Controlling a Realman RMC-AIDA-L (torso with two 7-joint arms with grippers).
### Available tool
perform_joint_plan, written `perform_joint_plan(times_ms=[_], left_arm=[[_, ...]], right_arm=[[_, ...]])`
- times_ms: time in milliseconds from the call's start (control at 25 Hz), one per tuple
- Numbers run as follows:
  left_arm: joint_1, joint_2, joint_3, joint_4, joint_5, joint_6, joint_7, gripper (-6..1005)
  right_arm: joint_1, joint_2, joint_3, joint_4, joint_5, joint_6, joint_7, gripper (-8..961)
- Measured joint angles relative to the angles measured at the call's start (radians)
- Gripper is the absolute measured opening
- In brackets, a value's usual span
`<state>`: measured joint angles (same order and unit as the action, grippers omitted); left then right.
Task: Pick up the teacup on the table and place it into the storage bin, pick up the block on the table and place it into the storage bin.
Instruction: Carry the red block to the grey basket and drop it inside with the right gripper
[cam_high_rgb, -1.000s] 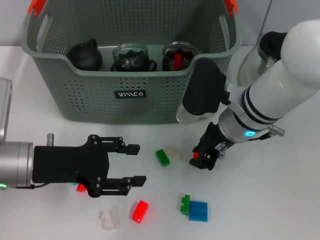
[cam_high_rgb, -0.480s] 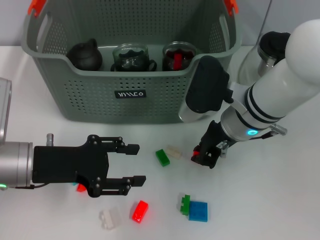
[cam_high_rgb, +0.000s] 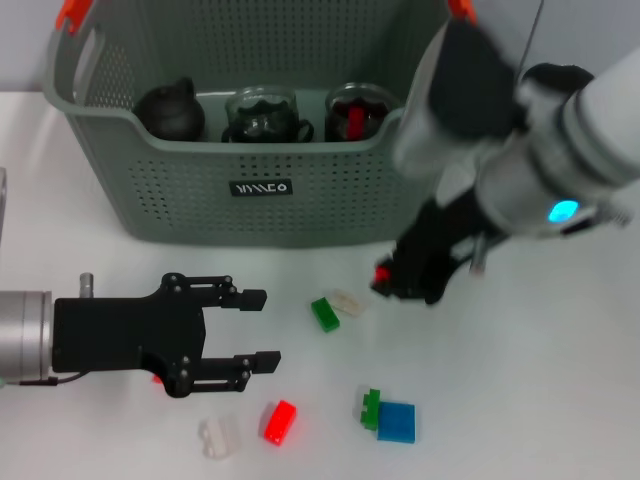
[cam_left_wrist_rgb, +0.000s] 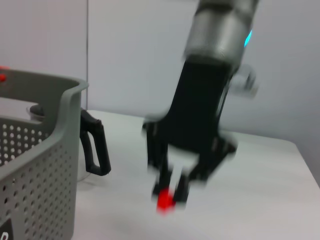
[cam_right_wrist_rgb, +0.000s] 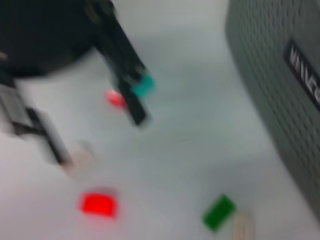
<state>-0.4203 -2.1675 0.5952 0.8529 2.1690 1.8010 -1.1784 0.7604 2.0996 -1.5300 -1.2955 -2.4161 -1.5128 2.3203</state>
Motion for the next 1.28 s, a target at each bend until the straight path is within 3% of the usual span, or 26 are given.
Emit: perform_joint_plan(times_ms=[120,240,440,560,680,880,960,1120,1280], left_arm=[[0.008,0.000,-0.008,0.000,0.006,0.000,0.001,675],[0.013,0.000,-0.014,0.000,0.008,0.001,0.002,675],[0.009,-0.001,-0.012,0.000,0.008,0.008,0.002,675],[0.008,-0.002,-0.010,0.000,0.008,0.009,0.002,675],[0.006,-0.002,-0.008,0.000,0.008,0.010,0.002,675],[0.003,-0.002,-0.005,0.000,0.005,0.012,0.002,675],[0.003,-0.002,-0.005,0.000,0.005,0.011,0.002,675],[0.002,-0.002,-0.005,-0.001,0.002,0.009,0.002,675],[0.001,-0.002,-0.005,-0.002,0.000,0.007,0.002,675]], right_arm=[[0.002,0.000,0.124,-0.158,0.074,-0.147,0.018,175],[0.048,-0.001,0.283,-0.264,0.203,-0.235,0.047,176],[0.166,-0.005,0.512,-0.265,0.259,-0.189,0.060,176],[0.209,-0.029,0.544,-0.195,0.244,-0.112,0.038,175],[0.252,-0.068,0.542,-0.062,0.229,-0.046,0.009,182],[0.338,-0.137,0.553,0.248,0.195,0.081,-0.067,201],[0.364,-0.152,0.550,0.357,0.181,0.145,-0.102,208],[0.394,-0.151,0.540,0.475,0.107,0.265,-0.134,223],[0.403,-0.136,0.524,0.495,0.046,0.298,-0.134,237]])
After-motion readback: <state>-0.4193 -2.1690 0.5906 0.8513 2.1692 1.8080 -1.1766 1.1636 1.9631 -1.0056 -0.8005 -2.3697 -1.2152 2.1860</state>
